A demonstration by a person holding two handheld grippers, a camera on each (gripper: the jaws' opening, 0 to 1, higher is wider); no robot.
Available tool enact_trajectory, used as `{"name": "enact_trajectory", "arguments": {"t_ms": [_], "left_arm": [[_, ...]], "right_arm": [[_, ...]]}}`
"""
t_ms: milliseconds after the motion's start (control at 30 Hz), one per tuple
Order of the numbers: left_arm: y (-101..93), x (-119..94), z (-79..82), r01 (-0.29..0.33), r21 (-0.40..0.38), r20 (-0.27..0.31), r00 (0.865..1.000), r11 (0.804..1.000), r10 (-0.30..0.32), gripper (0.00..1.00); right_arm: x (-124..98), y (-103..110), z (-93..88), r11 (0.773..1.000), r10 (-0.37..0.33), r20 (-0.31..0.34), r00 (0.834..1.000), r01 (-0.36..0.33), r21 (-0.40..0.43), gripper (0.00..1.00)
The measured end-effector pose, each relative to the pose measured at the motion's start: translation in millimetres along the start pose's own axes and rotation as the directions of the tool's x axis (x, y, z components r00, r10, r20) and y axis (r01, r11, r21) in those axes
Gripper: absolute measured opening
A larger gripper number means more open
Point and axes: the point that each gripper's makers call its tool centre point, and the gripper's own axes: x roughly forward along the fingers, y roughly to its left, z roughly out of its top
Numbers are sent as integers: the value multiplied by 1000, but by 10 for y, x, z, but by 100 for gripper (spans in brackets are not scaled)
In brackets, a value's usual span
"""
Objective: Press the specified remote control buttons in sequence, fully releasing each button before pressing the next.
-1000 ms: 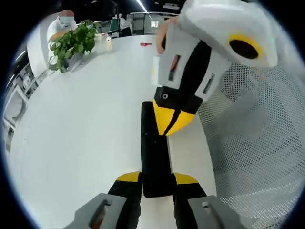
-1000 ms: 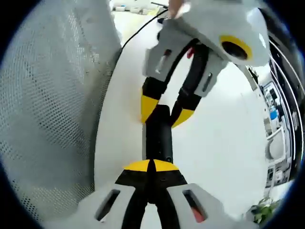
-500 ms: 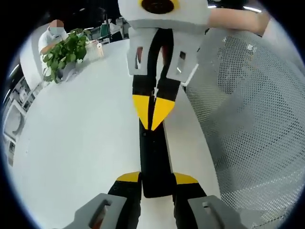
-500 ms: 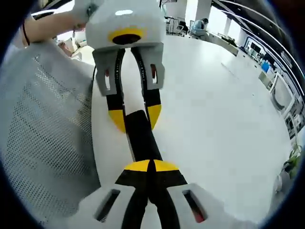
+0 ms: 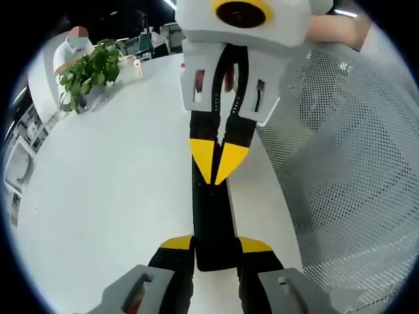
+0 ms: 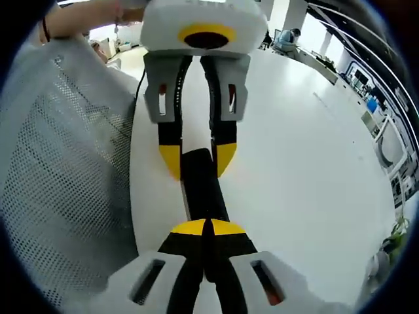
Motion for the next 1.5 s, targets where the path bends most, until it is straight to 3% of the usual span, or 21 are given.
{"name": "enact_trajectory", "arguments": {"t_ms": [67, 300, 600, 733, 933, 1500], "left_arm": [[2, 2, -2, 0, 0, -1, 1000, 1000, 0, 24], [-1, 0, 0, -1, -5, -2, 1000, 1000, 1, 24], [-2, 0, 3, -3, -3, -10, 1000, 1000, 3, 25], [-3, 15, 7, -6, -4, -14, 1000, 1000, 5, 25], [-5, 6, 8, -6, -5, -11, 1000, 1000, 5, 25], [-8, 2, 5, -7, 1, -7, 1000, 1000, 7, 25]], "right_arm": [[-9, -58, 19, 999, -34, 8, 999, 34, -19, 0], [-3, -54, -8, 999, -38, 8, 999, 38, -21, 0], [9, -46, 0, 988, -84, -39, 996, 78, -132, 0], [13, -80, 13, 994, -79, -61, 995, 74, -76, 0], [-2, -91, -11, 988, -34, 32, 999, 29, 154, 0], [3, -101, -23, 973, -17, 68, 998, 1, 230, 0]]}}
